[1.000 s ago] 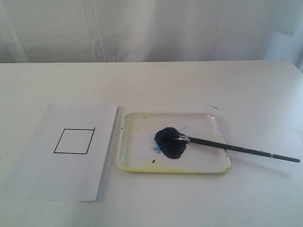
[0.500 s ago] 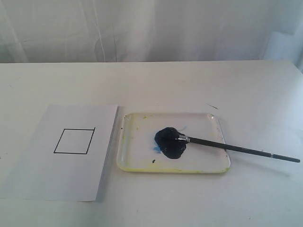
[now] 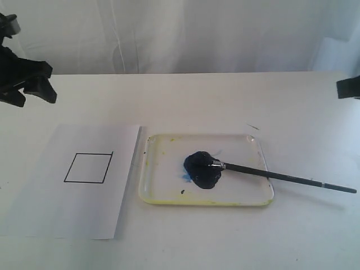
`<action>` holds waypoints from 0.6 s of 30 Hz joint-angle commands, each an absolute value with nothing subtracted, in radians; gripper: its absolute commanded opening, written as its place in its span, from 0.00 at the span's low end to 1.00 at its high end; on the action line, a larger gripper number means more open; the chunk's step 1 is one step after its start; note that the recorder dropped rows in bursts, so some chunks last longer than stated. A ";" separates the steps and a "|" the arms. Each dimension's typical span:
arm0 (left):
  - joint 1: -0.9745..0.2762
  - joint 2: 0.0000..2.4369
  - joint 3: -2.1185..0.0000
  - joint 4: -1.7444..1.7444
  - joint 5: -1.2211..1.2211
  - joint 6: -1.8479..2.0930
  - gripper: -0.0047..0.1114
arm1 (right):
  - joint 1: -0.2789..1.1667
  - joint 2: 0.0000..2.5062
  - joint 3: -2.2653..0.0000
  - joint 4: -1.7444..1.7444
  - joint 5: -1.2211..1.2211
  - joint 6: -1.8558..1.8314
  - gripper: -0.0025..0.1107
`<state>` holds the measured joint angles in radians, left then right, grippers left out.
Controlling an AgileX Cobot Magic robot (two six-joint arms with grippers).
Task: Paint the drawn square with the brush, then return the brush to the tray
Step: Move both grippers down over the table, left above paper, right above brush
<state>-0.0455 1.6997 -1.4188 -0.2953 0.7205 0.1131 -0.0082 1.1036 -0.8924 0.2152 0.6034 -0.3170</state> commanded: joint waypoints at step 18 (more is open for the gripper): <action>-0.192 2.087 -1.669 -0.114 0.640 0.079 0.95 | 0.059 1.419 -1.006 0.276 0.601 -0.565 0.36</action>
<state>-0.1865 2.0670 -1.6627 -0.0991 0.6519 0.0901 0.0512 1.4065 -0.9927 0.2787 0.6263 -0.5451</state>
